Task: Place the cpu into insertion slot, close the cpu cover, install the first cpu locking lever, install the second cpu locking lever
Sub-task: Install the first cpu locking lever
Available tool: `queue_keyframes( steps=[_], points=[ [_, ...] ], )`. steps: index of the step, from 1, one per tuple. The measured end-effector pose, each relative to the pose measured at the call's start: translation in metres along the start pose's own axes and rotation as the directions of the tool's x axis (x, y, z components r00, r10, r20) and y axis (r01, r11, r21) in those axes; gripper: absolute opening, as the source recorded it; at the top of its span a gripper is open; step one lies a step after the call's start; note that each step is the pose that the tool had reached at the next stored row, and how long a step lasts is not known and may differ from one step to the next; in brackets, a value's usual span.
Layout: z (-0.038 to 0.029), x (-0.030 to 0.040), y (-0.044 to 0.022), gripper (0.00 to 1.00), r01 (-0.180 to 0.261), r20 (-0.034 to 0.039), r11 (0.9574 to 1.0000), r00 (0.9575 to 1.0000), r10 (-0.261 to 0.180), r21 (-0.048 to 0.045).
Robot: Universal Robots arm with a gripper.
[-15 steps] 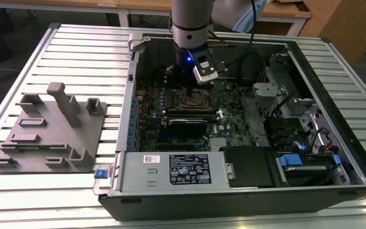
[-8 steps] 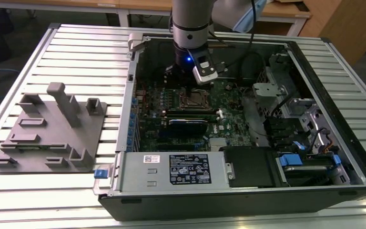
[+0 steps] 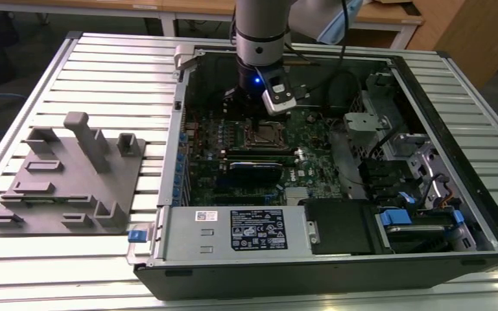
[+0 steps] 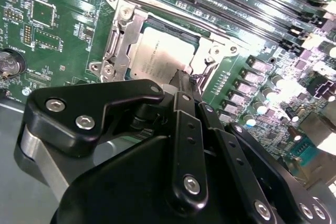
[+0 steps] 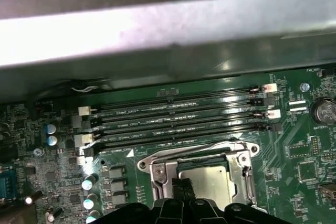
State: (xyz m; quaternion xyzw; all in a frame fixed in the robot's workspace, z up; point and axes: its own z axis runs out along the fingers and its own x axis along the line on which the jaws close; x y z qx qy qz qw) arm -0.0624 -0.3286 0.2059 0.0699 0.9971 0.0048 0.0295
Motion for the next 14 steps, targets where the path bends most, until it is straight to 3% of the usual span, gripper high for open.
queue_keyframes(
  steps=[9, 14],
  points=[
    [0.0009, -0.0158, 0.0021, 0.1, 0.0, -0.0001, 1.0, 1.0, 0.0, 0.0002],
    [0.0002, -0.0162, 0.0022, 0.1, 0.001, -0.0002, 1.0, 1.0, -0.001, 0.0005]
  ],
)
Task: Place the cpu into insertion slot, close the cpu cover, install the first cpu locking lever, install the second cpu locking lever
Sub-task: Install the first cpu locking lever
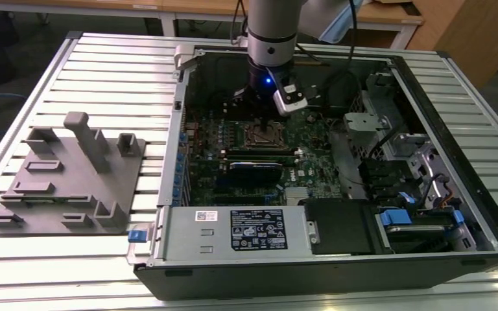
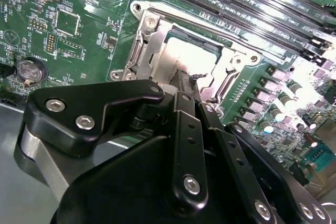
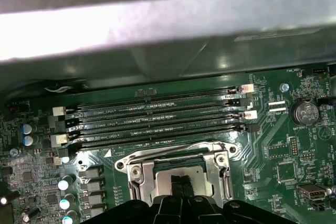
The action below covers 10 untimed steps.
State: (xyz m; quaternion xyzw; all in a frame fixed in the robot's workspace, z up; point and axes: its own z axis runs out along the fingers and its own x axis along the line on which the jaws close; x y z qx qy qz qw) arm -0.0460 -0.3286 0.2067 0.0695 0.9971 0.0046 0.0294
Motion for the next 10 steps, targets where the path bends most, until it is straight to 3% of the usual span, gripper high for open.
queue_keyframes(
  steps=[10],
  points=[
    [-0.0142, -0.0008, 0.0002, 0.1, 0.0, -0.0021, 1.0, 1.0, 0.0, 0.0001]
  ],
)
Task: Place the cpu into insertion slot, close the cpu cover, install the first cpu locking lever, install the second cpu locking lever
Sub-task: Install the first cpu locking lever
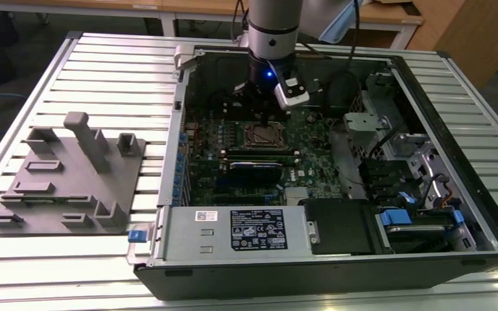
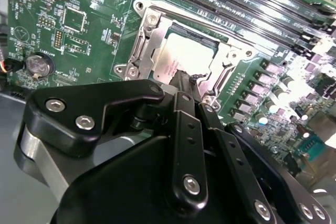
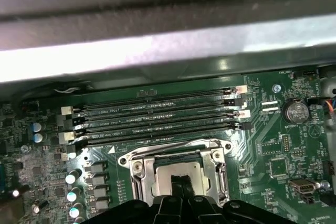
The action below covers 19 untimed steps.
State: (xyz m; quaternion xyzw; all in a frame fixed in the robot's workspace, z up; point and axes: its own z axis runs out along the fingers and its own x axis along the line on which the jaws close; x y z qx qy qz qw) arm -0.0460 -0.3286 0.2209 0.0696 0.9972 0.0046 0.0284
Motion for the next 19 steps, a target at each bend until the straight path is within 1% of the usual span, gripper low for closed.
queue_keyframes(
  steps=[1, 8, 14, 17, 19],
  points=[
    [-0.0011, -0.0001, 0.0, 0.1, 0.0, -0.0002, 1.0, 1.0, 0.0, 0.0001],
    [-0.0014, -0.0002, -0.0005, 0.1, 0.0, -0.0006, 1.0, 1.0, 0.0, 0.0004],
    [-0.0013, -0.0011, -0.007, 0.1, 0.0, -0.0004, 1.0, 1.0, 0.0, 0.0001],
    [-0.0013, -0.0011, -0.0073, 0.1, 0.0, -0.0004, 1.0, 1.0, 0.0, 0.0],
    [-0.0013, -0.0017, -0.0118, 0.1, 0.0, -0.0004, 1.0, 1.0, 0.0, 0.0001]
  ],
)
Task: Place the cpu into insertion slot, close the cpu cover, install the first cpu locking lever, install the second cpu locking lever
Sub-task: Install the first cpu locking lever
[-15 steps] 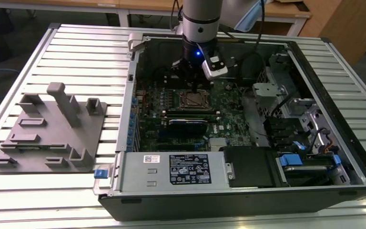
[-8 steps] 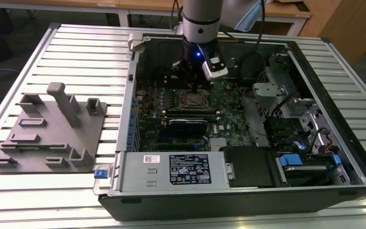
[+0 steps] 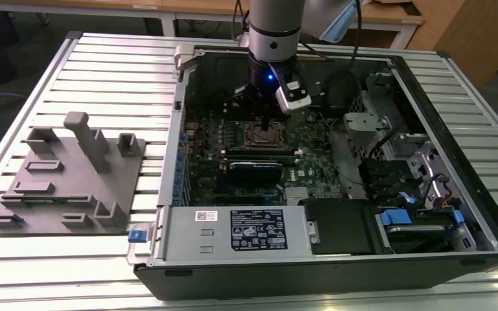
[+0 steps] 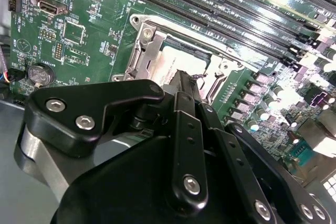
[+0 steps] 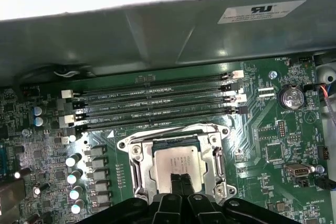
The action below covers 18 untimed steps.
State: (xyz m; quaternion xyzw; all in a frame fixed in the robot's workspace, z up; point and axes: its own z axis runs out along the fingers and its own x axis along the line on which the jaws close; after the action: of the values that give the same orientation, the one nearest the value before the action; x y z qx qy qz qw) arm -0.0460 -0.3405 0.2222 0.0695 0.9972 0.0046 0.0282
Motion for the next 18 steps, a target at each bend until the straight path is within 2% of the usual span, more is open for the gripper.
queue_keyframes(
  steps=[14, 15, 17, 18],
  points=[
    [-0.0022, -0.0002, 0.0, 0.1, 0.0, -0.0009, 1.0, 1.0, 0.0, -0.0005],
    [-0.0022, -0.0003, 0.0, 0.1, 0.0, -0.0046, 1.0, 1.0, 0.0, 0.0],
    [-0.0021, -0.0003, 0.0, 0.1, 0.0, -0.0191, 1.0, 0.9998, 0.0, 0.0022],
    [-0.0021, -0.0004, 0.0, 0.1, 0.0, -0.0287, 1.0, 0.9996, 0.0, 0.0036]
  ],
)
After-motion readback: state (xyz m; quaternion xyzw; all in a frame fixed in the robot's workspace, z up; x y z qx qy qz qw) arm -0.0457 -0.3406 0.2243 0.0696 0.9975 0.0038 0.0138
